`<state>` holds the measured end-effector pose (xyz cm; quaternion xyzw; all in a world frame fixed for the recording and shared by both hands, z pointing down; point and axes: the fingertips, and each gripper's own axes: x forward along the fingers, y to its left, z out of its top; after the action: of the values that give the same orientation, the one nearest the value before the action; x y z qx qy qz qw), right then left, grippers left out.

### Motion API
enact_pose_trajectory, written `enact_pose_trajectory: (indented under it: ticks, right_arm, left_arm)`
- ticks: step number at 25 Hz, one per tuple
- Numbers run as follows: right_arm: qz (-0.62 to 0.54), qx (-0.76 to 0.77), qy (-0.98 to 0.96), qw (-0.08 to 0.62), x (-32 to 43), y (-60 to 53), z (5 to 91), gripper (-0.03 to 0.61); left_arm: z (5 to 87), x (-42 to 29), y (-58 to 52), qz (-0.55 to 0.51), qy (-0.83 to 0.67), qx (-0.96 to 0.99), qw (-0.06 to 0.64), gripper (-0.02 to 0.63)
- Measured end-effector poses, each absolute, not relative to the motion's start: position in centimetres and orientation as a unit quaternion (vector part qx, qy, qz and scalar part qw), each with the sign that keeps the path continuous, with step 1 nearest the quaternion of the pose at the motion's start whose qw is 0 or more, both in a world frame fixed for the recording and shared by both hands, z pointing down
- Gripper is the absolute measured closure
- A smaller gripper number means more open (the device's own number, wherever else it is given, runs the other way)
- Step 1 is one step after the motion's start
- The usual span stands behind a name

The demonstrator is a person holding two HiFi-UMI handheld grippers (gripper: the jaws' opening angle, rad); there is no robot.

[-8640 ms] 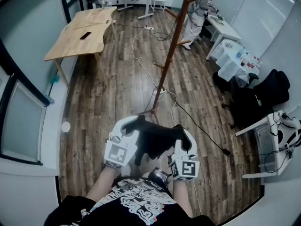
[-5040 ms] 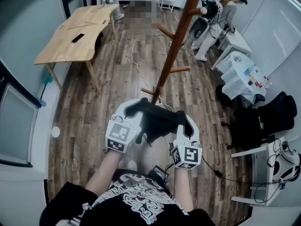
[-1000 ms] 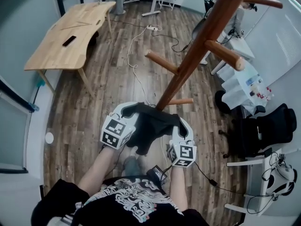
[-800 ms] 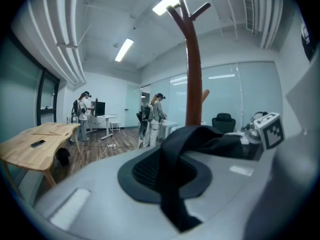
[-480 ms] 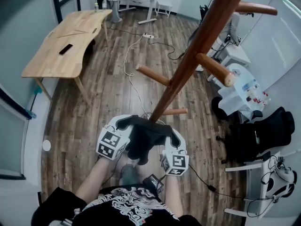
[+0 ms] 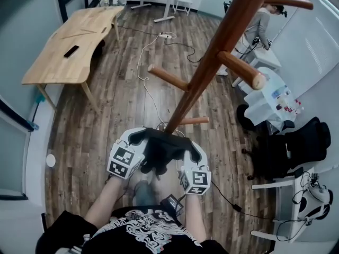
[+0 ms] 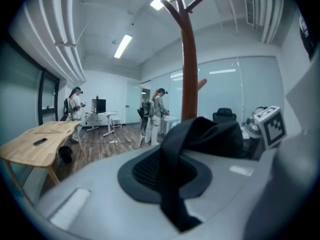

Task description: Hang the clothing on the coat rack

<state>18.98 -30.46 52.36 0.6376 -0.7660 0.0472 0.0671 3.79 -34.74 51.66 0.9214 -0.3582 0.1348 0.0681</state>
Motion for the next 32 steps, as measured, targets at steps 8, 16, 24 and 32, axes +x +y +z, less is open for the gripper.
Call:
enact_pose_trajectory:
  ticks: [8,16,24,32]
  right_arm:
    - [0.051,0.631,-0.771,0.071,19.0,-30.6,52.5,0.568]
    - [0.062,0.623,-0.777,0.074,18.4,-30.2,53.4,0.568]
    - [0.076,0.617,-0.778,0.092,18.3,-29.9,54.3,0.566]
    - [0.086,0.612,-0.78,0.094,17.9,-30.0,54.0,0.565]
  left_arm:
    - [52.1,4.0,-34.3,0.139,-0.363,0.918,0.08,0.6]
    - [52.6,4.2,-33.9,0.135,-0.361,0.918,0.098,0.6]
    - [53.3,5.1,-33.7,0.136,-0.355,0.918,0.116,0.598]
    - [53.4,5.5,-33.1,0.153,-0.328,0.922,0.139,0.597]
